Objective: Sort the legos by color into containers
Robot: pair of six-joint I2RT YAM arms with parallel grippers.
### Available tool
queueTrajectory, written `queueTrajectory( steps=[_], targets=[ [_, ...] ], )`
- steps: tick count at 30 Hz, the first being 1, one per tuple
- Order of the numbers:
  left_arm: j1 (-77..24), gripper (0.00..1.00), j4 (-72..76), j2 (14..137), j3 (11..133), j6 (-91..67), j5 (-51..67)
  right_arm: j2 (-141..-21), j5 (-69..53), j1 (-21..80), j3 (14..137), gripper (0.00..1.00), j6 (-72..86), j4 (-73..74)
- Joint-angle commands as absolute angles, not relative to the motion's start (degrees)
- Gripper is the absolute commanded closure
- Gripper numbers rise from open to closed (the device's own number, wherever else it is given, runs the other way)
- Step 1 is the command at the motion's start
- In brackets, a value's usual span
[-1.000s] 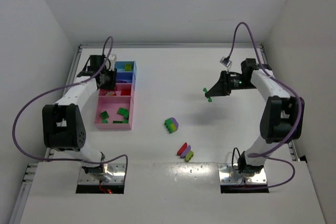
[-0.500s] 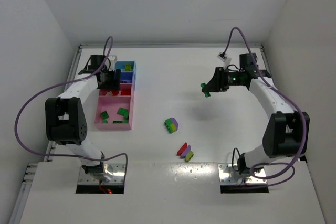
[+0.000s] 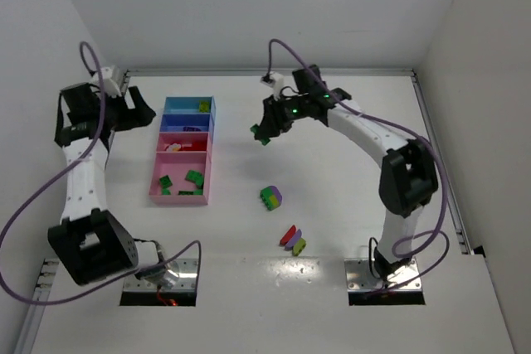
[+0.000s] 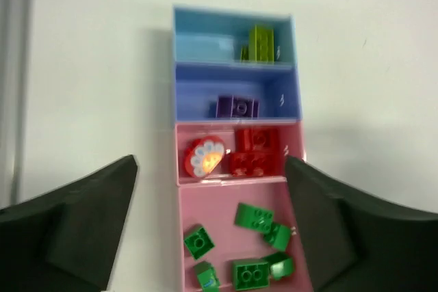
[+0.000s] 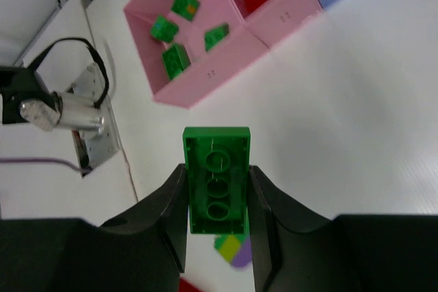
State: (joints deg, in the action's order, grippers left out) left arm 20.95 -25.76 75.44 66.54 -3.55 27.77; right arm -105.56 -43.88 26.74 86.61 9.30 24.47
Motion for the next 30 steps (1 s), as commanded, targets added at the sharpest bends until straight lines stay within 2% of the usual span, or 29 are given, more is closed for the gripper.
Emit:
queueTrajectory(
  steps=[1,2,9,15,17,18,25,30],
  targets=[
    [23.8,0.00,-26.3,71.1,73.3,-10.8,28.1,-111.3,-41.2,34.3,97.3,1.00,9.9,22.1],
    [26.0,0.00,-27.8,71.1,73.9,-10.8,28.0,-113.4,-41.2,35.6,99.1,1.00,9.9,22.1],
    [39.2,0.00,-32.3,71.1,70.1,-8.3,47.4,-128.1,-38.0,44.5,114.4,1.00,8.2,24.0],
    [42.7,0.00,-37.3,71.7,67.7,-0.8,57.5,-137.2,-35.4,47.7,120.1,0.99,7.6,24.5],
    [43.4,0.00,-38.7,71.7,67.2,1.3,59.2,-139.4,-34.7,49.2,121.9,0.94,7.6,24.5],
    [43.4,0.00,-39.2,71.7,67.1,2.5,59.8,-140.0,-34.7,49.2,122.4,0.84,7.6,24.5],
    [43.4,0.00,-41.7,71.2,66.0,7.8,62.5,-141.3,-34.2,51.7,124.4,0.55,7.6,24.0],
    [43.4,0.00,-42.2,71.2,64.8,9.4,63.1,-140.3,-33.7,52.7,124.4,0.55,7.6,22.9]
  ],
)
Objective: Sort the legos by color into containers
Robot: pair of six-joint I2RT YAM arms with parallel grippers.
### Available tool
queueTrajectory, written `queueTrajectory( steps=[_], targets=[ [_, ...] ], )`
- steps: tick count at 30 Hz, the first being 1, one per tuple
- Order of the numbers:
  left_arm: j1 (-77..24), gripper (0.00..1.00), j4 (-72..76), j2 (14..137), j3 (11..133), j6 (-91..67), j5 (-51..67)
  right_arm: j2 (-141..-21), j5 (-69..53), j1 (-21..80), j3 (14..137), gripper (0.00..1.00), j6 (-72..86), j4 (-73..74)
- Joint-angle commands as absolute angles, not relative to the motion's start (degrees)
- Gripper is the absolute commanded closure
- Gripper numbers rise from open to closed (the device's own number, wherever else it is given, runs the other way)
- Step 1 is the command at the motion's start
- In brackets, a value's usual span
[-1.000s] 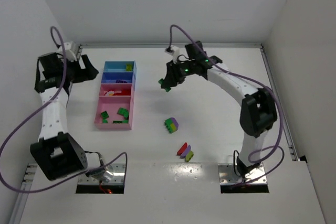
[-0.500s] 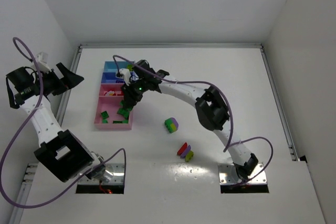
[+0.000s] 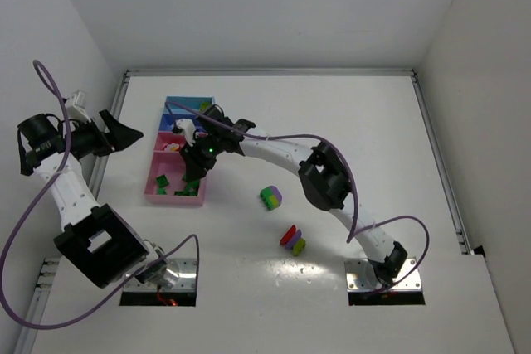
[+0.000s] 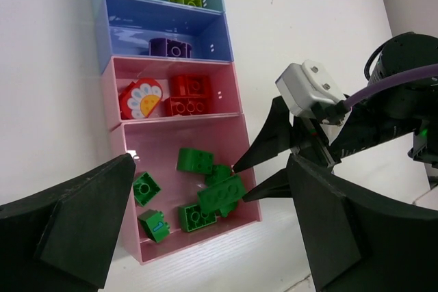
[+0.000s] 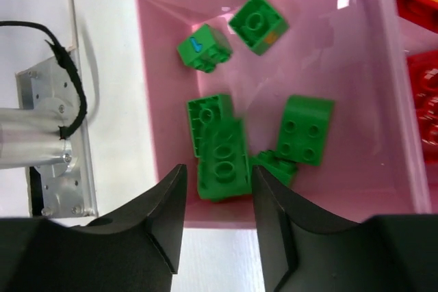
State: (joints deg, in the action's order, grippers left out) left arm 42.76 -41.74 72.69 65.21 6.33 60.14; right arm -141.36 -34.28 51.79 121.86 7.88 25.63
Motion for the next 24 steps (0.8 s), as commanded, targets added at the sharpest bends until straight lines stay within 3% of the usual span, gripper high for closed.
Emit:
queueTrajectory(
  steps=[1,7,12,15,24],
  targets=[
    [43.4,0.00,-42.2,71.2,64.3,9.4,63.1,-140.3,-33.7,52.7,124.4,0.58,7.6,22.9],
    [43.4,0.00,-43.8,70.1,64.2,14.1,68.3,-137.1,-31.3,53.3,123.4,0.42,7.6,22.9],
    [39.5,0.00,-47.9,69.6,63.6,21.7,68.9,-123.2,-27.1,45.2,109.8,0.38,10.6,18.1],
    [31.9,0.00,-49.4,68.9,63.1,26.4,65.4,-113.1,-25.2,37.8,103.5,0.36,10.1,18.8],
    [-6.8,0.03,-46.9,72.3,59.2,33.0,48.4,-86.4,-30.3,12.9,78.6,0.24,3.0,25.3]
  ],
)
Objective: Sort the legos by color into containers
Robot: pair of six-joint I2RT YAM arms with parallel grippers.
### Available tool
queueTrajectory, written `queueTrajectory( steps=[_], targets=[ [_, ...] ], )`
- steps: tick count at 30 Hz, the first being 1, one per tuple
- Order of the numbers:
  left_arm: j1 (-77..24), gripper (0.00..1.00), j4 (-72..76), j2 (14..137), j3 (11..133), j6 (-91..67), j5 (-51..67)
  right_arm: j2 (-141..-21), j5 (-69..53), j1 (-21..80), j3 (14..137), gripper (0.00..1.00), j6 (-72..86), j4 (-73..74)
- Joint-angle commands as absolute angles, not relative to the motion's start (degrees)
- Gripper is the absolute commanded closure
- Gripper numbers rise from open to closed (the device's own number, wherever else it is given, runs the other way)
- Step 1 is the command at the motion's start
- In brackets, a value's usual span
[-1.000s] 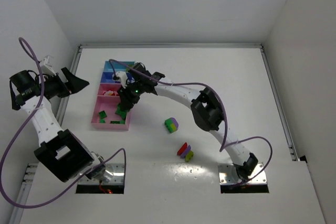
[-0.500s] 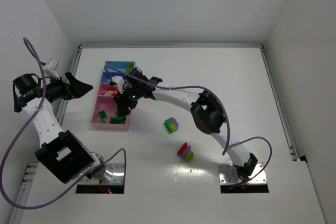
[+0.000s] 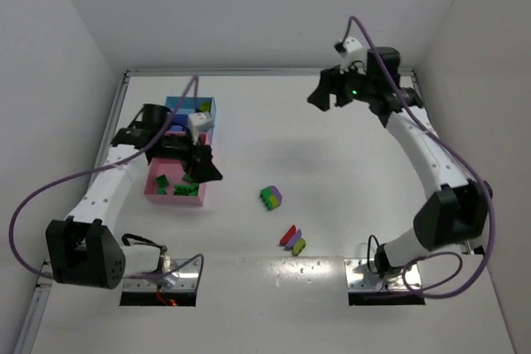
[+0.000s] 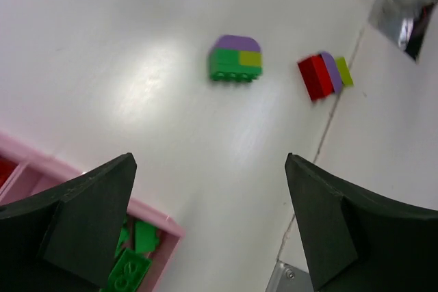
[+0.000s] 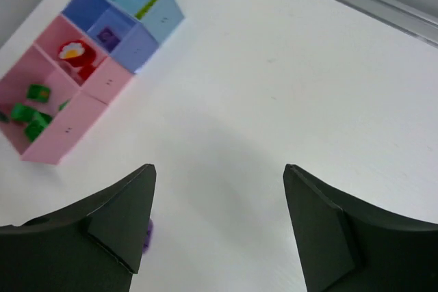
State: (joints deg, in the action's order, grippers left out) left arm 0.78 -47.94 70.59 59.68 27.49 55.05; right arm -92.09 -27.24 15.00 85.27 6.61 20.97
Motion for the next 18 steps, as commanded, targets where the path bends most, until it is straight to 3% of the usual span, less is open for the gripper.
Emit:
queueTrajectory(
  steps=[1,5,10,12,15,18],
  targets=[
    [-9.5,0.04,-46.9,73.9,59.2,33.8,47.5,-84.7,-30.3,9.5,74.4,0.24,1.3,26.4],
    [-22.4,0.09,-46.4,82.4,63.9,37.7,43.0,-78.0,-31.4,3.2,66.8,0.23,-1.6,30.1],
    [-30.1,0.10,-45.9,90.9,69.9,44.8,35.6,-72.7,-36.3,-1.8,59.3,0.23,-1.9,31.0],
    [-31.4,0.15,-44.4,93.9,72.2,45.5,35.1,-71.5,-38.7,-4.2,57.9,0.23,-1.1,31.0],
    [-33.6,0.19,-40.4,96.1,73.7,38.7,33.8,-71.5,-39.9,-5.4,57.3,0.24,-0.3,31.0],
    [-35.9,0.21,-27.2,95.2,70.1,20.4,27.3,-73.1,-42.0,-5.4,56.8,0.24,0.3,31.0]
  ],
)
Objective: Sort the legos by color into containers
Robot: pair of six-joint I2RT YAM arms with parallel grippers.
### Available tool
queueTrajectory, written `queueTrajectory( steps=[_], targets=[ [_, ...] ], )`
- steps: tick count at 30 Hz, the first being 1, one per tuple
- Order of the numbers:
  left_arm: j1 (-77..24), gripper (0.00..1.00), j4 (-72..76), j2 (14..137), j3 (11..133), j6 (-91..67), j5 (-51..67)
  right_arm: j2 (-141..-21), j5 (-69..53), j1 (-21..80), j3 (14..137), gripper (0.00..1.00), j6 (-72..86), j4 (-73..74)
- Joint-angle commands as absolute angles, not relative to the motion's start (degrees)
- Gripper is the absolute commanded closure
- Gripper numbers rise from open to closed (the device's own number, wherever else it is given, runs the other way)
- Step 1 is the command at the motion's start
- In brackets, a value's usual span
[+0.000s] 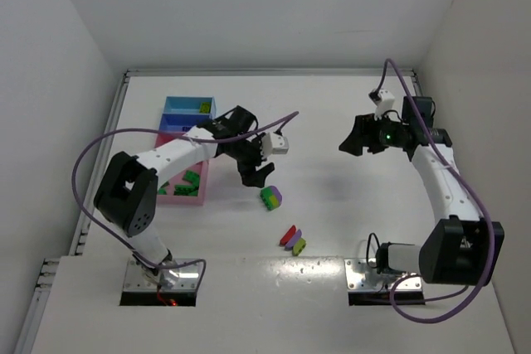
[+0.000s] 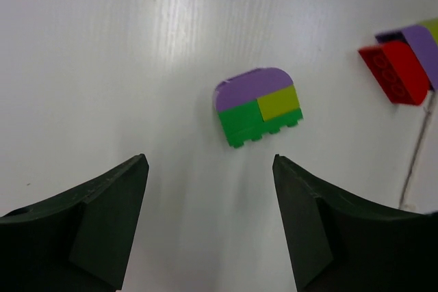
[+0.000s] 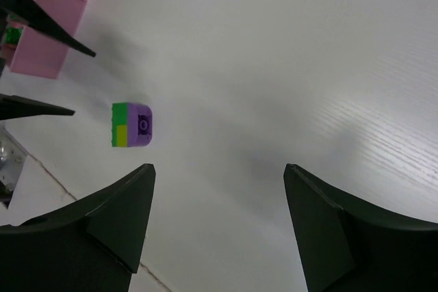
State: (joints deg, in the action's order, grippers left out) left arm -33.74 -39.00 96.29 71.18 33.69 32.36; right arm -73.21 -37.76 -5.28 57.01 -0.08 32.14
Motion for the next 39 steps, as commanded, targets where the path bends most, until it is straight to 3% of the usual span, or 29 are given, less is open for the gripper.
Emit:
queueTrajectory(
  steps=[1,9,18,39],
  targets=[
    [-36.9,0.21,-24.7,93.4,68.7,16.9,23.2,-73.9,-42.0,-5.4,56.8,0.24,0.3,31.0],
    [-49.2,0.14,-21.6,92.3,64.3,-1.7,7.4,-76.6,-42.6,-5.9,58.4,0.25,0.8,31.0],
    [-49.9,0.09,-21.6,94.0,63.1,-6.4,1.5,-75.5,-43.2,-6.9,57.4,0.25,0.8,31.0],
    [-49.9,0.12,-24.5,101.9,66.3,2.4,6.8,-77.8,-46.7,-8.5,58.0,0.25,0.8,32.2]
  ],
)
